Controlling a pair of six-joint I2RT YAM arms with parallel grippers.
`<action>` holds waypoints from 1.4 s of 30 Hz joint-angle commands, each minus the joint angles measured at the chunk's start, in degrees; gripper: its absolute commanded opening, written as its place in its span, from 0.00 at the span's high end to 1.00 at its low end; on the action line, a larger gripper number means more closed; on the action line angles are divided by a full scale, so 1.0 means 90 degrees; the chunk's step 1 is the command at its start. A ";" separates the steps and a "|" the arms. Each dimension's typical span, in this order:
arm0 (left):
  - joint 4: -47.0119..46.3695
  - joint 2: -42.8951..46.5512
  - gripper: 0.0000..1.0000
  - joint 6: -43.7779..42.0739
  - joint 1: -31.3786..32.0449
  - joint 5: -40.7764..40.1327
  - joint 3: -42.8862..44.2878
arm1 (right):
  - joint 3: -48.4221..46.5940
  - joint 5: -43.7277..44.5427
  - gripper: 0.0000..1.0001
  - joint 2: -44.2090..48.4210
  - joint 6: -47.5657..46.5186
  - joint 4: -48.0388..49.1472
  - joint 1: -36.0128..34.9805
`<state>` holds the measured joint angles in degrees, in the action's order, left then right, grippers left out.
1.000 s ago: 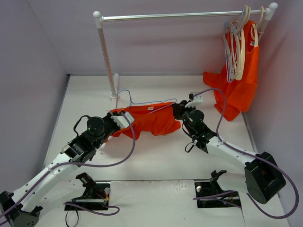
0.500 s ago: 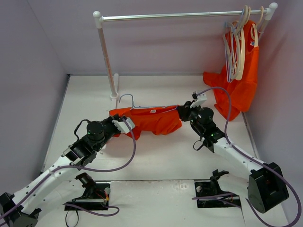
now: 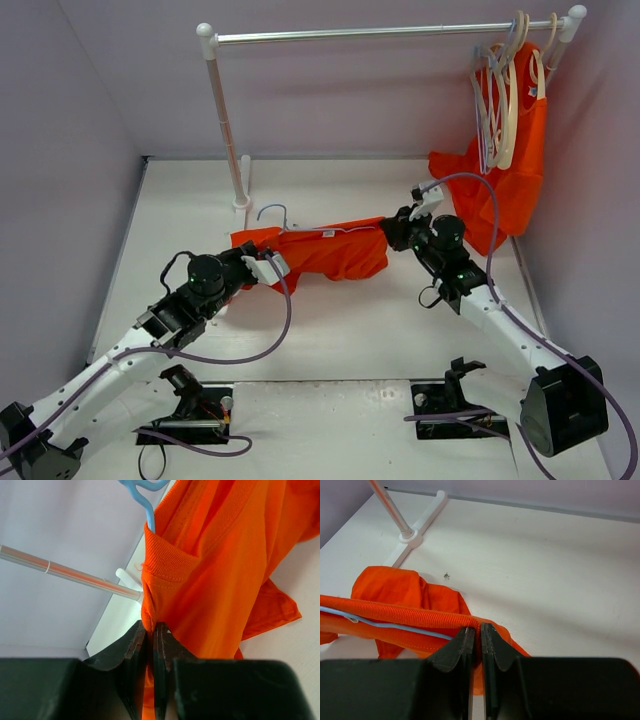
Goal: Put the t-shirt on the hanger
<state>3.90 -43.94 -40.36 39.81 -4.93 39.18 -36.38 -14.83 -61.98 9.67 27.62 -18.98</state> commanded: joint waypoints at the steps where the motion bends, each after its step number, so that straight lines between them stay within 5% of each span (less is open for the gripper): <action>1: -0.0151 -0.0010 1.00 -0.0271 -0.0098 -0.0683 0.0373 | -0.0615 0.0418 1.00 0.0099 -0.0488 -0.0099 0.0303; 8: -0.0170 -0.0283 1.00 -0.0194 -0.0107 -0.0479 0.0822 | -0.1415 -0.0254 1.00 -0.0067 -0.0693 -0.0636 0.0225; 18: 0.0045 -0.1356 1.00 0.0061 -0.0020 0.0089 0.2901 | -0.4761 -0.0404 1.00 -0.1189 -0.1523 -0.1954 -0.0907; 26: 0.0016 -0.1544 1.00 0.0167 0.0205 0.0332 0.3470 | -0.6191 -0.0706 0.98 -0.1766 -0.1611 -0.2277 -0.1416; 36: -0.0824 -0.0753 1.00 0.1075 0.0205 0.0382 0.1859 | -0.4086 -0.0735 0.94 -0.1152 -0.1573 -0.2180 -0.1553; 42: -0.1146 -0.0898 1.00 0.1701 0.0205 0.0362 0.1536 | -0.3721 -0.0754 0.90 -0.0897 -0.1406 -0.2267 -0.1553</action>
<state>4.64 -52.45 -30.33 41.56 -2.28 51.18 -68.42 -20.32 -74.32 -4.12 2.52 -32.67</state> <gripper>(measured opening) 0.096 0.103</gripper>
